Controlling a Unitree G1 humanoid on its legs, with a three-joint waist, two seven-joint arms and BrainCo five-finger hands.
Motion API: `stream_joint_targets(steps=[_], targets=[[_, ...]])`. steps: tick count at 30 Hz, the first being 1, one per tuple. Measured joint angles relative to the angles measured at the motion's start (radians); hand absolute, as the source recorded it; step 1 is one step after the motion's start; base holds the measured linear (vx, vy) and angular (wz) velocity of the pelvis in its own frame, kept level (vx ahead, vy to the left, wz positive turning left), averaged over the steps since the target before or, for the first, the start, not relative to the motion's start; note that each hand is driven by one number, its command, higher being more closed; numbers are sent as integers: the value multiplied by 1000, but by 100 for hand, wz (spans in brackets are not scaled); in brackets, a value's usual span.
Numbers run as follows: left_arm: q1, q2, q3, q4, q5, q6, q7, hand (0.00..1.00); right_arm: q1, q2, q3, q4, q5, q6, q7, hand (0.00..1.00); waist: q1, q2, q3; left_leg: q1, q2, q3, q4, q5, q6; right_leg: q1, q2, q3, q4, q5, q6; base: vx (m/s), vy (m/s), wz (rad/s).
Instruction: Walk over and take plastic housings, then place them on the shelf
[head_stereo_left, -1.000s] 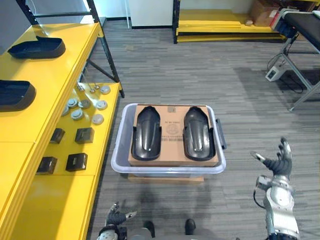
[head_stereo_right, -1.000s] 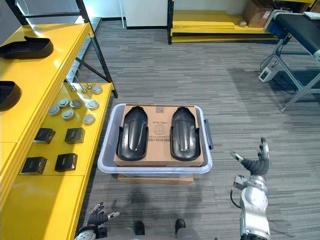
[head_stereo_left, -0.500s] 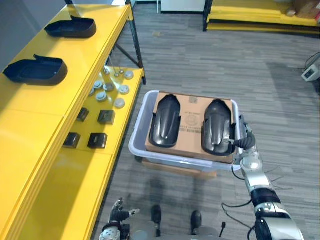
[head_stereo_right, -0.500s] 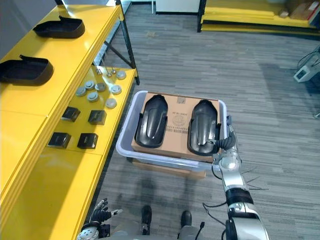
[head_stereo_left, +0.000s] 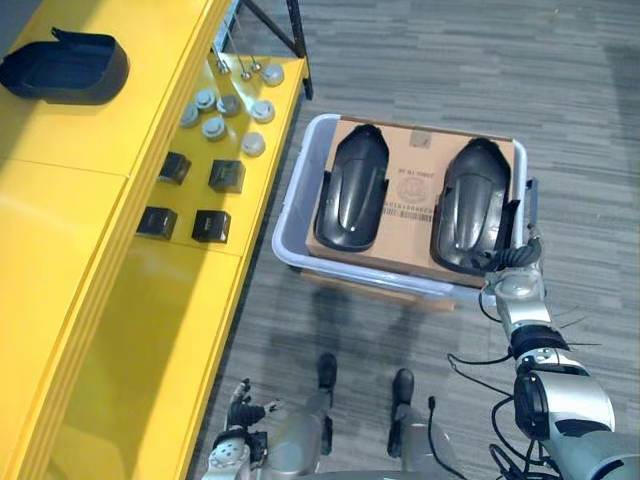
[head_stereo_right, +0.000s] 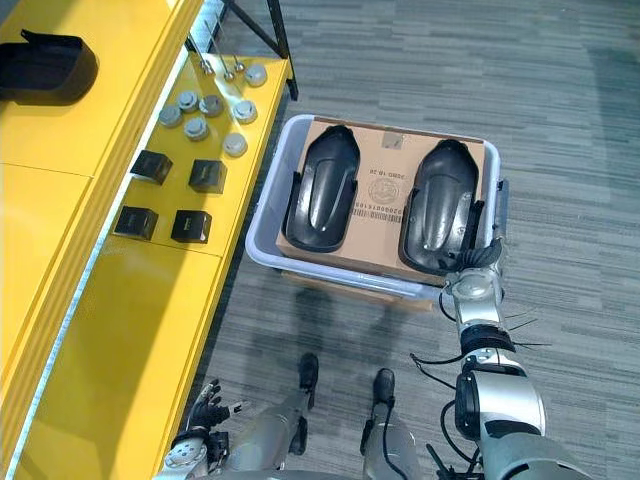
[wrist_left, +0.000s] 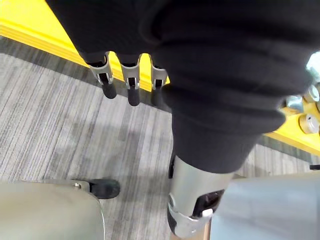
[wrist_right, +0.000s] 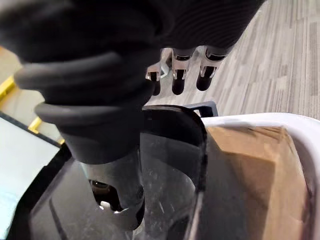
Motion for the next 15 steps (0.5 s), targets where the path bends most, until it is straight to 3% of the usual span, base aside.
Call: stream_joint_targets(steps=[11, 15], targets=[[-15, 0, -23, 5, -21, -2, -3, 0, -38, -29, 5, 51, 114, -23, 68, 100, 0, -1, 15, -6, 5, 14, -2, -1, -1, -17, 5, 20, 3, 1, -2, 8, -5, -4], [-22, 0, -23, 17, -20, 1, -4, 0, 13, -21, 22, -50, 119, -23, 70, 100, -2, -1, 15, 7, 9, 21, -2, -1, -1, -8, 8, 27, 3, 1, -2, 32, -15, -6]])
